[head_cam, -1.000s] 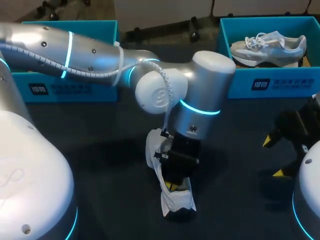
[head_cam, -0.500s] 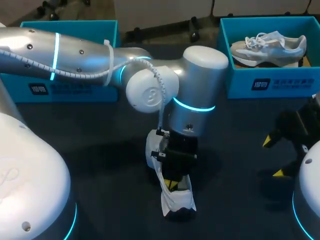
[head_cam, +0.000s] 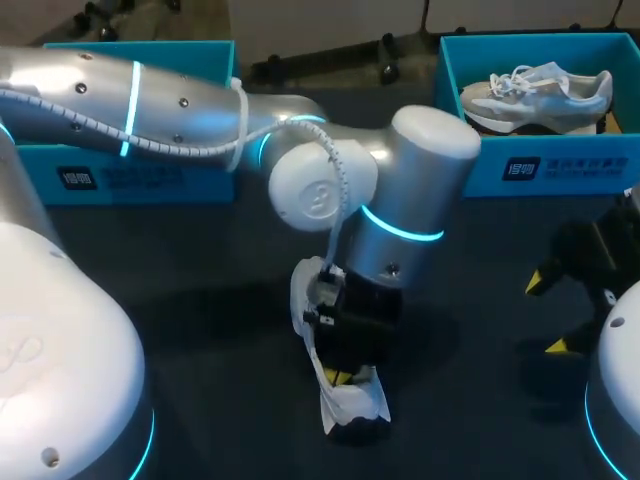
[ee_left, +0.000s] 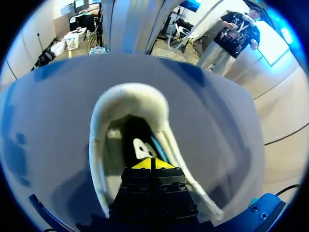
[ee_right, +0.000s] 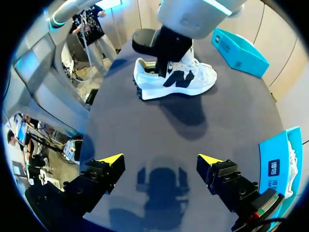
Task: Take the shoe out of the shoebox, open the shoe tongue, remove and reinsert the insole, then place the shoe into the shoebox
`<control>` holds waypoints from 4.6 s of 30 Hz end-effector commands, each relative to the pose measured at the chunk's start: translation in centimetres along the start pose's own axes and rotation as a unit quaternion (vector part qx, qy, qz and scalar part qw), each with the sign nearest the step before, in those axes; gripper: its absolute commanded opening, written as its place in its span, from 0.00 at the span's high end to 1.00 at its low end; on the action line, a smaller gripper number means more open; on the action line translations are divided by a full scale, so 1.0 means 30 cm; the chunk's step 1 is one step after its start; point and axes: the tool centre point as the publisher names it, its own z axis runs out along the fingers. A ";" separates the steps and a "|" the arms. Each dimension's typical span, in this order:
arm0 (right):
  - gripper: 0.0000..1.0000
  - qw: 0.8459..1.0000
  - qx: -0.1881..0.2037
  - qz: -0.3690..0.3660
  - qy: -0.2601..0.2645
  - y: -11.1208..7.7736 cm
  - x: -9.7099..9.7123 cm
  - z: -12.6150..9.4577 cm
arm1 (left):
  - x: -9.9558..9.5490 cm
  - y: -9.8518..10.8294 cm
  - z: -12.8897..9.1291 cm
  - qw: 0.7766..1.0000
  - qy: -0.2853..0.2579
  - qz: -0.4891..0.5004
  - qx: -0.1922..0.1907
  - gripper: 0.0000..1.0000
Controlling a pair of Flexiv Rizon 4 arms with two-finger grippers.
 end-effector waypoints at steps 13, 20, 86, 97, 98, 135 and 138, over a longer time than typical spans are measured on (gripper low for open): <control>0.00 1.000 0.002 0.000 -0.001 0.001 0.002 0.003 | 0.000 0.043 0.033 0.991 -0.099 -0.071 -0.061 1.00; 0.00 1.000 0.002 0.000 -0.001 0.001 0.002 0.003 | 0.004 0.021 -0.044 0.991 -0.119 -0.048 -0.041 1.00; 0.00 1.000 0.002 0.000 -0.001 0.001 0.002 0.003 | -0.019 0.013 -0.073 0.982 -0.152 -0.067 -0.091 1.00; 0.00 1.000 0.002 0.000 -0.001 0.001 0.002 0.003 | -0.029 0.044 -0.135 0.980 -0.135 -0.073 -0.124 1.00; 0.00 1.000 0.002 0.000 -0.001 0.001 0.002 0.003 | -0.033 0.049 -0.137 0.980 -0.135 -0.073 -0.123 1.00; 0.00 1.000 0.002 0.000 -0.001 0.001 0.002 0.003 | 0.016 0.095 -0.145 0.974 -0.146 -0.131 -0.110 0.00; 0.00 1.000 0.002 0.000 -0.001 0.001 0.002 0.003 | 0.017 0.105 -0.156 0.974 -0.148 -0.132 -0.108 0.00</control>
